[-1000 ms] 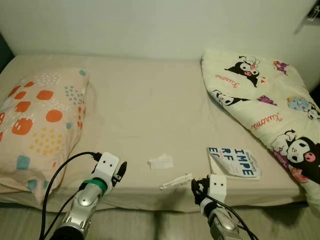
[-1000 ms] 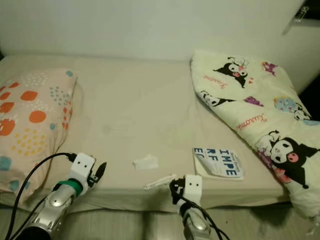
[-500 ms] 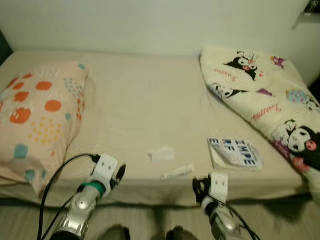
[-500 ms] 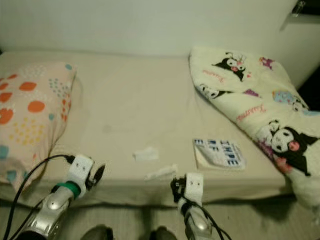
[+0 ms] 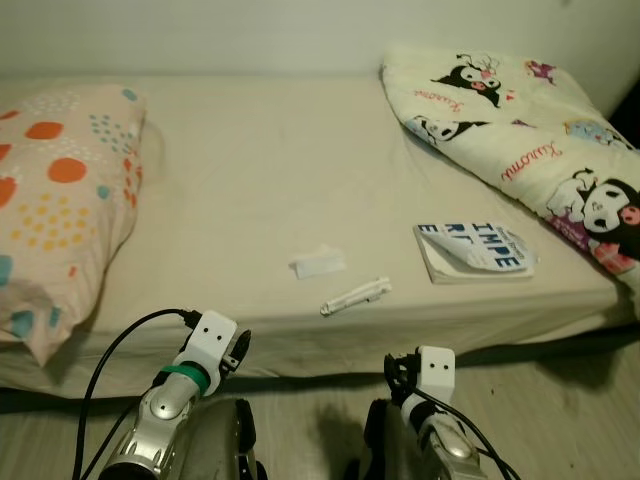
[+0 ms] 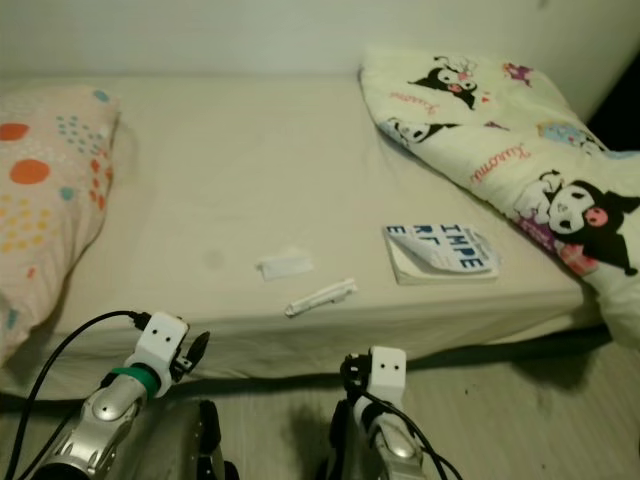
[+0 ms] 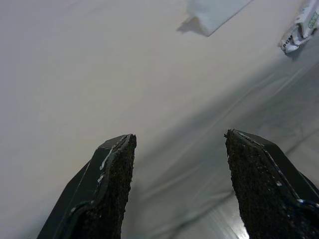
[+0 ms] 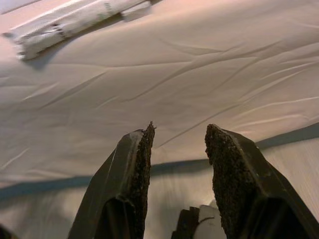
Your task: Clean up the room
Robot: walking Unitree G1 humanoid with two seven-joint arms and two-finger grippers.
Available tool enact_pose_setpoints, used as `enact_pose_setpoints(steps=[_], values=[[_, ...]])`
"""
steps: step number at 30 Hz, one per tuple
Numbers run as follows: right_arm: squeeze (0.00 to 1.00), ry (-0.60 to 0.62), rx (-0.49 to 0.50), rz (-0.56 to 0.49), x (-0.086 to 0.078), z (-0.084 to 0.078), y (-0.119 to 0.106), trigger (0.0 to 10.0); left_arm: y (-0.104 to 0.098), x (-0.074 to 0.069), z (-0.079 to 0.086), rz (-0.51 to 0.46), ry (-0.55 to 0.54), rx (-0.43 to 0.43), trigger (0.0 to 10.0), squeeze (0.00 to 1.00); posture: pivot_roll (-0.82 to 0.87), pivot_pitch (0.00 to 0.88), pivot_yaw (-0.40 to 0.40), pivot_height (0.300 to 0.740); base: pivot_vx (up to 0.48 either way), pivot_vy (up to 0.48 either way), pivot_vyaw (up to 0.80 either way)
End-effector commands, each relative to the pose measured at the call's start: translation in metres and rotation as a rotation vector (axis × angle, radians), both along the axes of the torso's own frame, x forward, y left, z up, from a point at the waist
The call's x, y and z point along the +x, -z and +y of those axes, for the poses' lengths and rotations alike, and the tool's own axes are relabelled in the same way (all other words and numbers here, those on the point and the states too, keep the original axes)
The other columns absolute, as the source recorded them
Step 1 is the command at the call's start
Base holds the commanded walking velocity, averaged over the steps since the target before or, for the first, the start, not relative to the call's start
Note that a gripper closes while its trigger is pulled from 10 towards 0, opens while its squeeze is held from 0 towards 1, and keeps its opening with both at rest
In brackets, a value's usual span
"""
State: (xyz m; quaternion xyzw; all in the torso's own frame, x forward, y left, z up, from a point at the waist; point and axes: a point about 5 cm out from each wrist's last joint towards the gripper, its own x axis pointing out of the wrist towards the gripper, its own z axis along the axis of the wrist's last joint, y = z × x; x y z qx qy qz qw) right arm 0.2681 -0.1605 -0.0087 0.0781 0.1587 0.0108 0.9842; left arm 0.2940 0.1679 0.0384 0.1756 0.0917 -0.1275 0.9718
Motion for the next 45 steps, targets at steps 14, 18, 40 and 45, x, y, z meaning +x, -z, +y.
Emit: enact_pose_setpoints(steps=[14,18,40,45], values=[[0.0,-0.022,0.108,-0.223,0.032,0.016,-0.05,10.0,-0.085,0.063,0.008,-0.192,0.173,0.098,10.0,0.0,-0.03,0.191,0.013,0.5,0.0,0.0,0.0],[0.0,-0.046,0.158,-0.29,0.043,0.029,-0.07,10.0,-0.097,0.073,0.01,-0.194,0.168,0.092,10.0,0.0,-0.04,0.208,0.008,0.5,0.0,0.0,0.0],[0.0,-0.159,0.279,-0.481,0.049,0.064,-0.158,10.0,-0.087,0.084,0.019,0.205,0.223,-0.173,1.1,0.0,-0.15,0.307,-0.036,0.5,0.0,0.0,0.0],[0.0,-0.173,0.272,-0.461,0.047,0.066,-0.157,10.0,-0.087,0.084,0.031,0.174,0.165,-0.147,0.0,0.0,-0.15,0.302,-0.038,0.5,0.0,0.0,0.0]])
